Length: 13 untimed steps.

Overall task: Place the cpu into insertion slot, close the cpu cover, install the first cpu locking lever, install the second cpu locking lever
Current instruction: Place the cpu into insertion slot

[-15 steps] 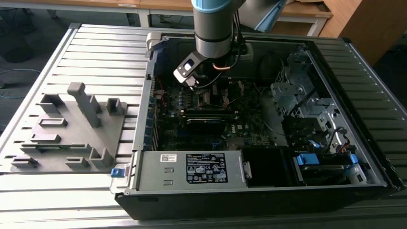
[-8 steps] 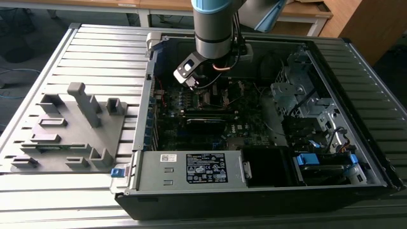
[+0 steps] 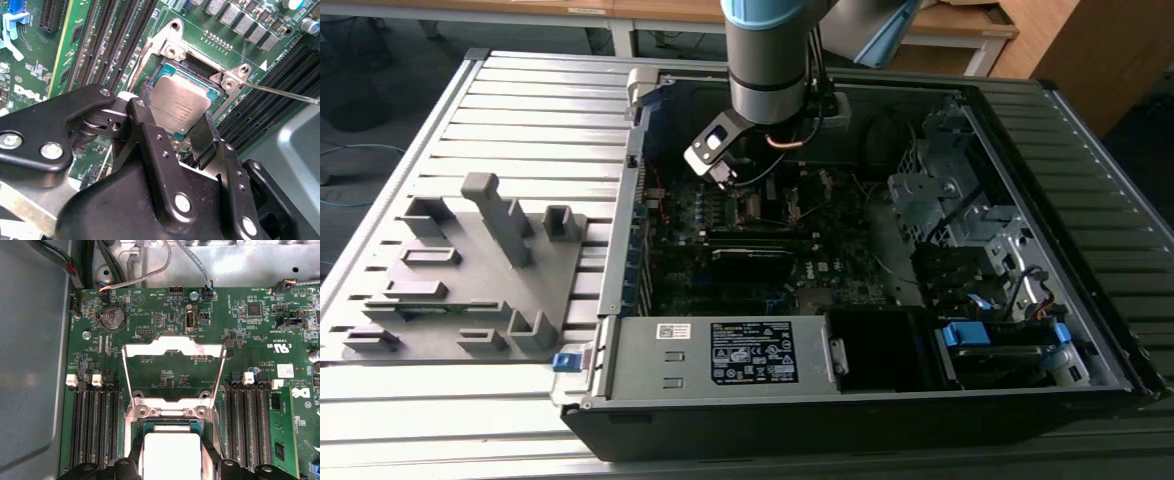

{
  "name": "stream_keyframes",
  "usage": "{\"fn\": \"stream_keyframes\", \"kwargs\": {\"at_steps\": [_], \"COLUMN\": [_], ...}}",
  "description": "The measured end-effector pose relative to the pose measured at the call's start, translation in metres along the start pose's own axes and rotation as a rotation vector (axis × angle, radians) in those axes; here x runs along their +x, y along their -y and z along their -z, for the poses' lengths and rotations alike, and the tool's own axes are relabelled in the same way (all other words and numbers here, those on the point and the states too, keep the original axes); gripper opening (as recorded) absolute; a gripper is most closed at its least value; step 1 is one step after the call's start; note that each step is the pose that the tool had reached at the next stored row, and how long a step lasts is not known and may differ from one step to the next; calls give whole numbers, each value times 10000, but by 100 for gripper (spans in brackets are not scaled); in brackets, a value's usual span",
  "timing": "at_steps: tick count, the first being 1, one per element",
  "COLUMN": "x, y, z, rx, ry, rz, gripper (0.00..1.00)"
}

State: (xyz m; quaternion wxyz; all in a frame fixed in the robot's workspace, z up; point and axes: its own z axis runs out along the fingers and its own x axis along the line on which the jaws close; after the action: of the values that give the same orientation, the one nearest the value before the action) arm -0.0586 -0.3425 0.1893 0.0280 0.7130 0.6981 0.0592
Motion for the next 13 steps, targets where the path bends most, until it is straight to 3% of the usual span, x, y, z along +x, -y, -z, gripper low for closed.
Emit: {"fn": "stream_keyframes", "kwargs": {"at_steps": [13], "x": [2], "y": [0], "z": [-13], "rx": [-11], "ry": [-15], "rz": [-1], "gripper": [55]}}
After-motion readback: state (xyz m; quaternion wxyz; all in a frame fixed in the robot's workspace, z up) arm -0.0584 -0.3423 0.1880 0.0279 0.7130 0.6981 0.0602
